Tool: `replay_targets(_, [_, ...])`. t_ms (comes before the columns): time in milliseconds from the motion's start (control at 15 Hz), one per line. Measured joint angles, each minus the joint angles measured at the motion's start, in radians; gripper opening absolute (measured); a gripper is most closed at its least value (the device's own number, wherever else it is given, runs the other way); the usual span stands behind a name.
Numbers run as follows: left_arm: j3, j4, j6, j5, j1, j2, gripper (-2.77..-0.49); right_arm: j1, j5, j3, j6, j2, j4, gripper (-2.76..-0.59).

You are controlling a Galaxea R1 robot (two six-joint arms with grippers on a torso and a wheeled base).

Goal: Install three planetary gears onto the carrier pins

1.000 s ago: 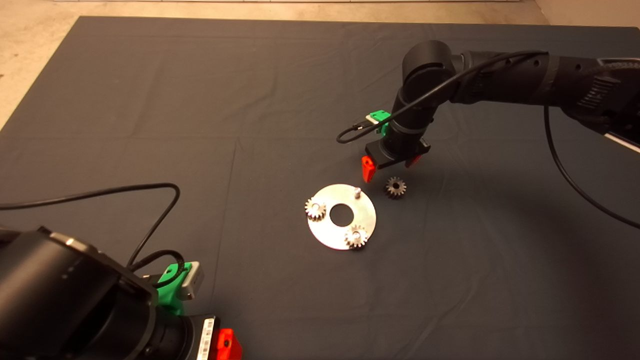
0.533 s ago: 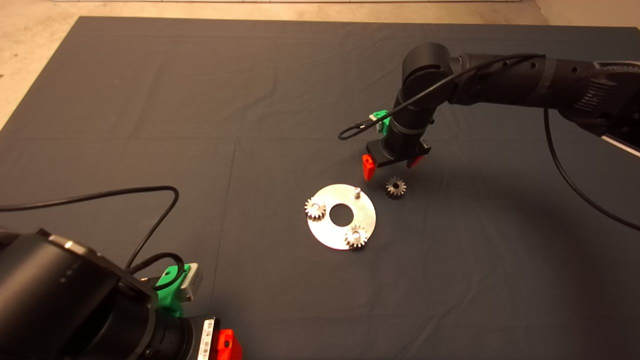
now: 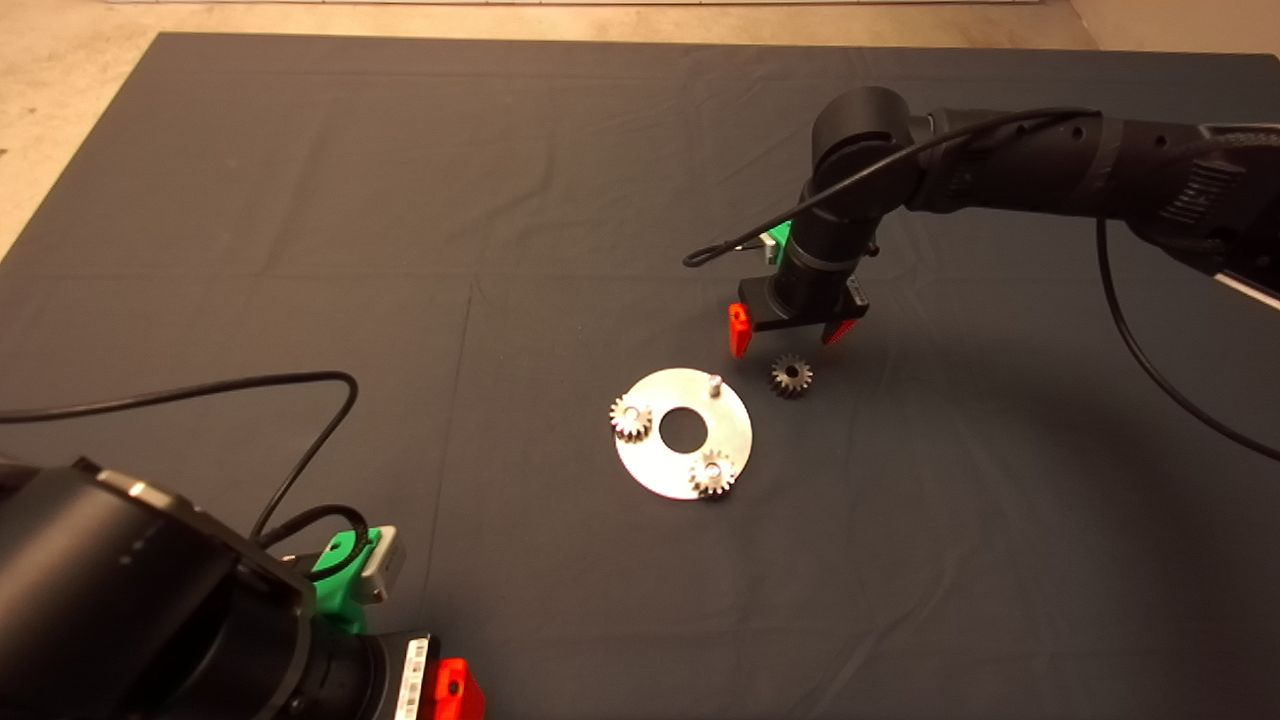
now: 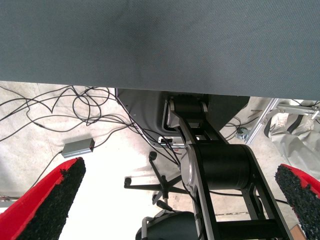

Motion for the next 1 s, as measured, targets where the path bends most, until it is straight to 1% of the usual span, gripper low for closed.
replay_targets(67, [0.000,0.000,0.003,0.000,0.000,0.000,-0.49,0.000,0.000,0.010,0.026,-0.008,0.004,-0.76])
replay_targets(267, [0.000,0.000,0.012,0.000,0.000,0.000,-0.49,0.000,0.000,0.059,0.068,-0.044,0.008,-0.76])
replay_targets(467, [0.000,0.000,0.015,0.000,0.000,0.000,-0.49,0.000,-0.001,0.119,0.086,-0.077,0.011,-0.76])
replay_targets(667, [0.000,0.000,0.018,0.000,0.000,0.000,-0.49,-0.002,-0.001,0.149,0.096,-0.086,0.012,-0.76])
replay_targets(800, [0.000,0.000,0.019,0.000,0.000,0.000,-0.49,-0.015,-0.001,0.157,0.099,-0.088,0.012,-0.76])
replay_targets(933, [0.000,0.000,0.019,0.000,0.000,0.000,-0.49,-0.040,-0.001,0.157,0.099,-0.093,0.012,-0.76])
replay_targets(1000, [0.000,0.000,0.019,0.000,0.000,0.000,-0.49,-0.048,-0.001,0.156,0.099,-0.094,0.012,-0.76])
